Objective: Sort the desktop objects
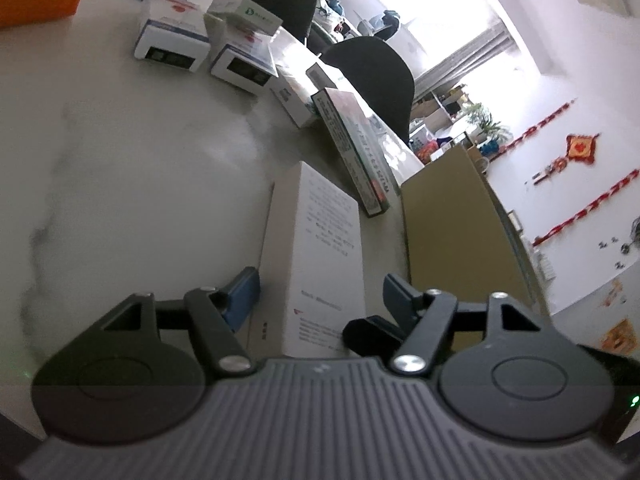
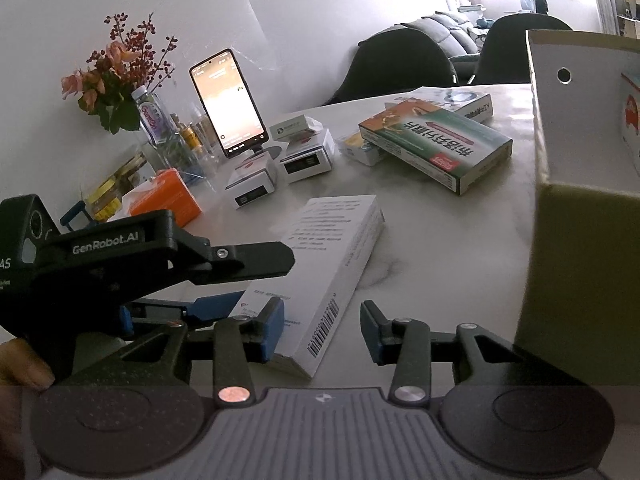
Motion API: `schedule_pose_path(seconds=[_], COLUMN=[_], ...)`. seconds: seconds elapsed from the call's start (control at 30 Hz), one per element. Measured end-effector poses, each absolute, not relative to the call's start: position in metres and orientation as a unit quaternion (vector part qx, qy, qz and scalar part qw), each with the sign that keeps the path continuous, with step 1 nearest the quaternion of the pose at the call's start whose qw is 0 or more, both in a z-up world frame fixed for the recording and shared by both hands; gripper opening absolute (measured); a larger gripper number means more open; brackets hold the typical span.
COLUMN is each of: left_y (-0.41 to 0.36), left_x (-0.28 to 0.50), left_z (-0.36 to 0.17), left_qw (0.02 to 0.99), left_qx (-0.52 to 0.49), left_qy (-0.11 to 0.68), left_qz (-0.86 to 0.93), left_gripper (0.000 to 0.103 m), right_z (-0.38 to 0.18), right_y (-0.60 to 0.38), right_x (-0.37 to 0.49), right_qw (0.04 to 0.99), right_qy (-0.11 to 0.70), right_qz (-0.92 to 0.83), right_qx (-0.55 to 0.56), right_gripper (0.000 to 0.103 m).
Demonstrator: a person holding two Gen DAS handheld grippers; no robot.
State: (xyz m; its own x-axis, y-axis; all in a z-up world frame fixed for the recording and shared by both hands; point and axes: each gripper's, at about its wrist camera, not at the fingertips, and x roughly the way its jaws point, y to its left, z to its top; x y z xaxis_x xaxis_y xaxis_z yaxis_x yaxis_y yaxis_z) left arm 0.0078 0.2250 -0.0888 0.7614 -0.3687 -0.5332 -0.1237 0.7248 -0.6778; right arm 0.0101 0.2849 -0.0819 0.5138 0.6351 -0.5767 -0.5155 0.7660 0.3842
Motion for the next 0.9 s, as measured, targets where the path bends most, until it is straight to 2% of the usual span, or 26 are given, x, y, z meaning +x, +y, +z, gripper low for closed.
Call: schedule_pose_path(seconds=[0.23, 0.9], left_y=[0.218, 0.217], left_x=[0.007, -0.035], left_z=[-0.087, -0.077], left_qw=[0.865, 0.864], left_qx=[-0.353, -0.332], left_qy=[0.349, 0.376], left_qz=[-0.078, -0.049], left_gripper=[0.068, 0.068], right_z=[-0.090, -0.082], right_y=[0.277, 0.291], right_x=[0.019, -0.012], right_qw=[0.834, 0.817], right_qy=[0.393, 0.404], right_qz=[0.363, 0.399], right_qx=[0.136, 0.098], right_gripper=[0.047, 0.047])
